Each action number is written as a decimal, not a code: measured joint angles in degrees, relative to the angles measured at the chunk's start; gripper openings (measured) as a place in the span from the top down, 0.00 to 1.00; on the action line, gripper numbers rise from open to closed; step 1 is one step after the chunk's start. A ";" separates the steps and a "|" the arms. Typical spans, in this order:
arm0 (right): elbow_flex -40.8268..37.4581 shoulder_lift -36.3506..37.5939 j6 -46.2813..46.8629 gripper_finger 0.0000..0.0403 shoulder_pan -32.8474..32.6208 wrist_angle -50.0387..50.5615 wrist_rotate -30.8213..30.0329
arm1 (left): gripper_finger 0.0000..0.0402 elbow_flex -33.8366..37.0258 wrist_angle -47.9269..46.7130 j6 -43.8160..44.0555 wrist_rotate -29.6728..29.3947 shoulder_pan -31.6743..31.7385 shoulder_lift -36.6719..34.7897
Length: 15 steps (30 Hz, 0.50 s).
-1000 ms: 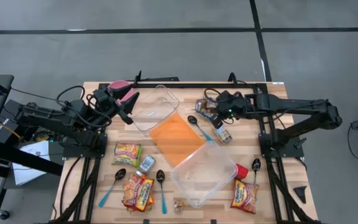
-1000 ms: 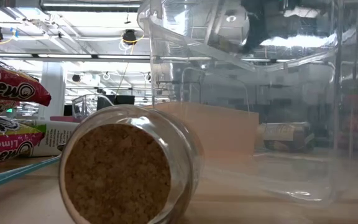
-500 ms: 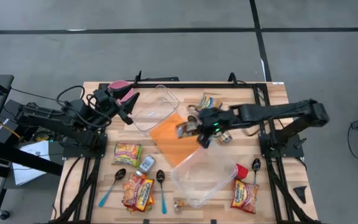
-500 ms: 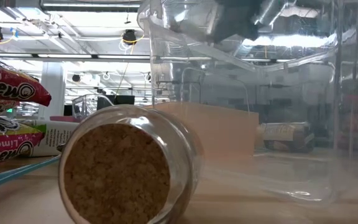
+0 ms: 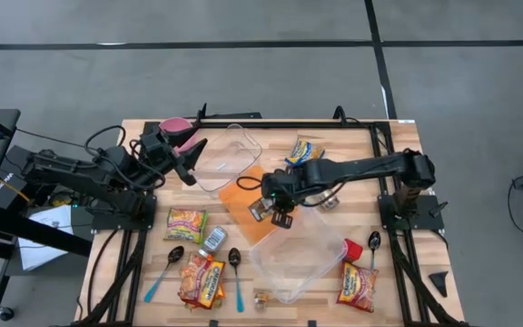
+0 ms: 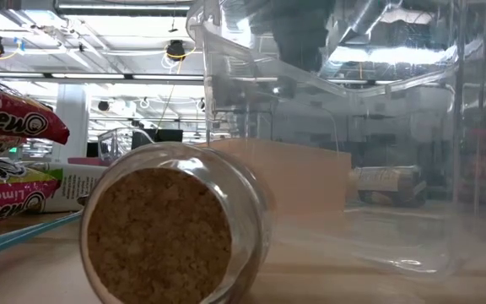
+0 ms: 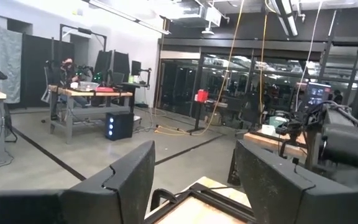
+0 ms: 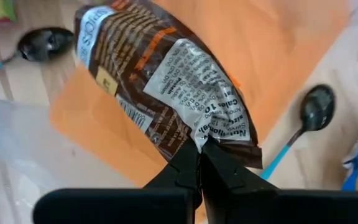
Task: Pick & Place Food Item
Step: Put the orange seasoning pack into the orange bin
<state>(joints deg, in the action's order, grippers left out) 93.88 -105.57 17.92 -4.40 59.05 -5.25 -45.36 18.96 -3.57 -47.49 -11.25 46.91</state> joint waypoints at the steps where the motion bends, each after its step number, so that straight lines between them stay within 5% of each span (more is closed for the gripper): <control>1: -0.45 -0.01 -0.06 0.99 -0.02 0.14 0.61 | 0.46 0.00 -0.23 0.00 0.00 0.00 0.07; 15: -3.20 0.16 0.37 0.92 -0.09 0.57 0.97 | 0.46 0.00 -0.57 0.00 0.81 0.00 0.02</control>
<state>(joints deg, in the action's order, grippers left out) 90.67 -105.41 18.29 -4.49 59.61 -4.27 -45.36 18.39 -3.57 -46.68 -11.25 46.94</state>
